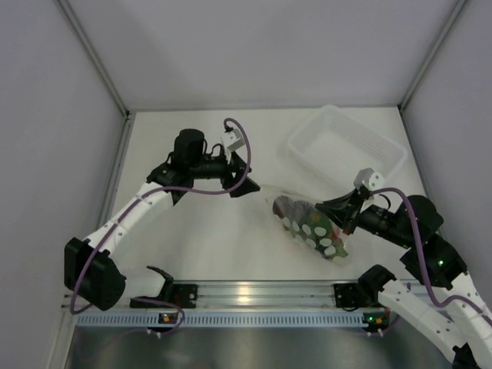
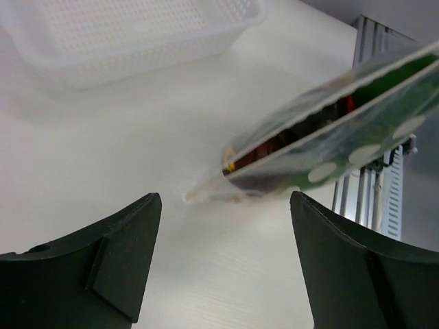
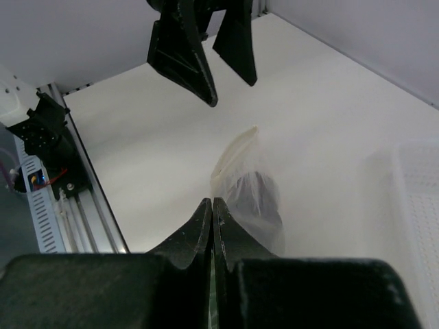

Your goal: Open the zip-top bag and remove the fake food

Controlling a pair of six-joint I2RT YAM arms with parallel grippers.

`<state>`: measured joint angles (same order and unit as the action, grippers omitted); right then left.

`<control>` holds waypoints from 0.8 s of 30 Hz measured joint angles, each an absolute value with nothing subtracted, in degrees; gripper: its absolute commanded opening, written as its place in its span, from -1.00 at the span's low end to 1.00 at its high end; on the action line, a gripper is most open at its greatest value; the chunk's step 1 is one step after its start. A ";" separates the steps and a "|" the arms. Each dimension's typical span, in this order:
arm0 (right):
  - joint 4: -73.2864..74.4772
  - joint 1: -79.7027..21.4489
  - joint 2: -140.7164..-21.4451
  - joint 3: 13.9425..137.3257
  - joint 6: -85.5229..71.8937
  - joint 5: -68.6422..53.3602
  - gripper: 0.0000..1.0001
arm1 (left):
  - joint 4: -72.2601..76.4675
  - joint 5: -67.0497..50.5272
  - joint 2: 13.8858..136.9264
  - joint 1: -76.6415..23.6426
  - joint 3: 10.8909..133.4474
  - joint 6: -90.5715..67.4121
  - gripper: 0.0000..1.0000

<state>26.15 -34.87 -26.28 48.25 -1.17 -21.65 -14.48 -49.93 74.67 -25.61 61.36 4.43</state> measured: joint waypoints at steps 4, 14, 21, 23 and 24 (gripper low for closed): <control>26.13 -34.87 -26.83 48.25 0.03 -25.32 -1.00 | -9.41 -41.54 74.13 -32.23 64.49 3.27 0.57; 26.20 -34.87 -28.10 48.25 1.06 -28.60 -1.00 | -4.67 -43.99 77.56 -41.01 65.54 5.93 0.45; 26.20 -34.87 -28.14 48.25 1.34 -28.27 -1.00 | -1.21 -42.98 77.08 -40.93 64.88 5.10 0.62; 26.17 -34.87 -28.14 48.25 1.41 -28.14 -1.00 | -0.71 -42.09 76.71 -40.82 64.77 4.60 0.61; 26.17 -34.87 -28.14 48.25 1.41 -28.12 -1.00 | -0.40 -42.09 76.51 -40.77 64.71 4.58 0.58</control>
